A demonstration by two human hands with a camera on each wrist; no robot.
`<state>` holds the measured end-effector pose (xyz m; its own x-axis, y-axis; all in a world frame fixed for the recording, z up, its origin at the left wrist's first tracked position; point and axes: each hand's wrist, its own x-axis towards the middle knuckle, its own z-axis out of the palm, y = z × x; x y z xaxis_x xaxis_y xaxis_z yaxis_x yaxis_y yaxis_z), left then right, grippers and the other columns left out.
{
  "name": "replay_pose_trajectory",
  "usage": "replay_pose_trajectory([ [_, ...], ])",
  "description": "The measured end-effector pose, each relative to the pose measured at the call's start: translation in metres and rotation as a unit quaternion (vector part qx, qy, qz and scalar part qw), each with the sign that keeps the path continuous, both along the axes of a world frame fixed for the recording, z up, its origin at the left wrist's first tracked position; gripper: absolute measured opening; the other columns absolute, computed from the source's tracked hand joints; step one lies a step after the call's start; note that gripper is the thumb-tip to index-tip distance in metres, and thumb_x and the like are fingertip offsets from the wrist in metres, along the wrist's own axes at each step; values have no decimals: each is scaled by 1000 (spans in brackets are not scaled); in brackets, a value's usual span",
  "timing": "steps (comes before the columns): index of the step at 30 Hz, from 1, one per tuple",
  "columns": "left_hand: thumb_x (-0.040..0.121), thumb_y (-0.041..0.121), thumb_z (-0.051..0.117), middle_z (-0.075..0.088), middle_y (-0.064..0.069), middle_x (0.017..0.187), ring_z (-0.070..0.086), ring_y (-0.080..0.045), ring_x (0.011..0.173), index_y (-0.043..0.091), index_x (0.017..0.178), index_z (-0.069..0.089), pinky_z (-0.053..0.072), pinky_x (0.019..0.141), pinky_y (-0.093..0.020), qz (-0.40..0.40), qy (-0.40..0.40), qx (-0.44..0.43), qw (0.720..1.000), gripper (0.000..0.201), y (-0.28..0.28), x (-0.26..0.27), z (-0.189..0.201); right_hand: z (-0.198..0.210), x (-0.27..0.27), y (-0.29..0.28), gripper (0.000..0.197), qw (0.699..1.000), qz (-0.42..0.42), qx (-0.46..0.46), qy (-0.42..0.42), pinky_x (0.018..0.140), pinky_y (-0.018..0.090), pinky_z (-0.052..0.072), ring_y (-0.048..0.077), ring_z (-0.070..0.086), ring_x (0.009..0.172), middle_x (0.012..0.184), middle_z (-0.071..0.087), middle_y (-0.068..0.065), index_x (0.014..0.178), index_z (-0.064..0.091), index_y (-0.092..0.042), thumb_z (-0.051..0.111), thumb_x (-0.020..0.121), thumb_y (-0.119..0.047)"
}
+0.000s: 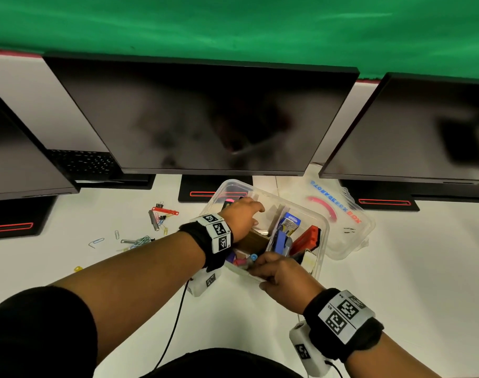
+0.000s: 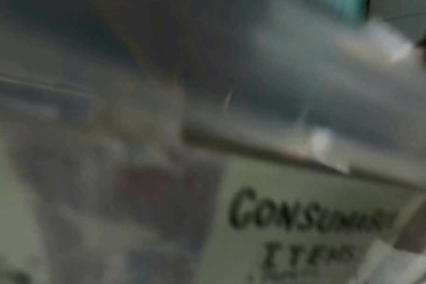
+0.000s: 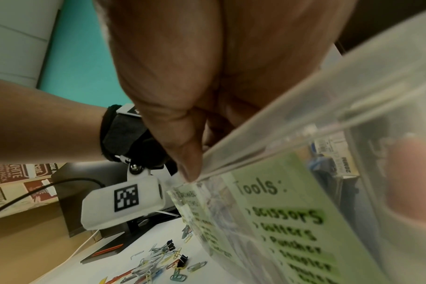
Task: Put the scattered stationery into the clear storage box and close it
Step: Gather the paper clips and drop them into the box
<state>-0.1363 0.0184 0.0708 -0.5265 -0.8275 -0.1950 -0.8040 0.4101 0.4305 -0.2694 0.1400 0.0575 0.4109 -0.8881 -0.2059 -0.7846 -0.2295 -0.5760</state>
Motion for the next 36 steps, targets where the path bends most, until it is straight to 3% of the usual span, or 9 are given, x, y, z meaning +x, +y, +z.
replay_pose_trajectory([
  [4,92,13,50,54,-1,129,50,-19,120,21,117,62,38,102,-29,28,38,-19,999,28,-5,40,12,2,-2,-6,35,1000,2,1,6,78,2,35,0,51,96,112,57,-11,115,68,-18,63,82,-6],
  [9,92,15,53,59,-3,118,57,-20,106,18,111,65,39,86,-21,110,33,-26,993,23,-9,118,17,31,20,-21,18,992,17,-1,127,81,27,49,14,58,92,106,57,-3,100,68,-20,61,83,-21],
  [11,91,13,54,62,-5,116,60,-20,101,16,109,66,38,80,-20,134,10,-4,991,22,-5,152,12,43,44,-28,15,992,4,-37,125,74,26,45,14,57,86,97,55,-4,94,67,-17,58,85,-25],
  [13,90,11,54,64,-4,117,60,-20,103,16,109,66,37,83,-19,146,-23,29,989,23,2,182,2,49,73,-33,15,993,6,-77,94,72,23,40,16,57,85,94,57,-3,91,66,-15,54,87,-22],
  [18,92,18,53,60,-4,122,56,-21,112,19,117,62,39,94,-25,151,-103,97,978,26,29,247,-32,8,152,-44,25,994,86,-39,60,86,29,45,21,59,99,107,63,5,104,68,-14,46,92,-16],
  [22,92,23,54,57,-5,123,52,-22,117,16,117,59,37,97,-27,129,-150,142,970,27,45,280,-59,-44,189,-49,33,990,96,30,101,101,30,37,24,51,118,126,56,8,121,60,-14,43,94,-13],
  [31,83,44,62,59,-2,119,57,-23,108,20,108,59,46,88,-31,49,-207,181,960,35,64,320,-89,-87,256,-87,34,985,115,1,132,103,31,35,26,42,123,130,53,8,126,56,-12,43,94,-14],
  [34,90,46,51,59,-4,119,60,-25,103,16,100,63,48,85,-32,36,-180,175,967,33,63,319,-95,-89,274,-95,37,979,128,8,157,104,33,36,28,40,126,132,51,9,129,53,-12,48,93,-14],
  [36,94,44,43,59,-8,117,58,-28,107,13,103,64,49,90,-35,11,-172,173,970,39,61,317,-97,-91,280,-98,35,976,132,11,173,103,34,38,27,41,125,130,52,10,126,55,-11,49,92,-12],
])
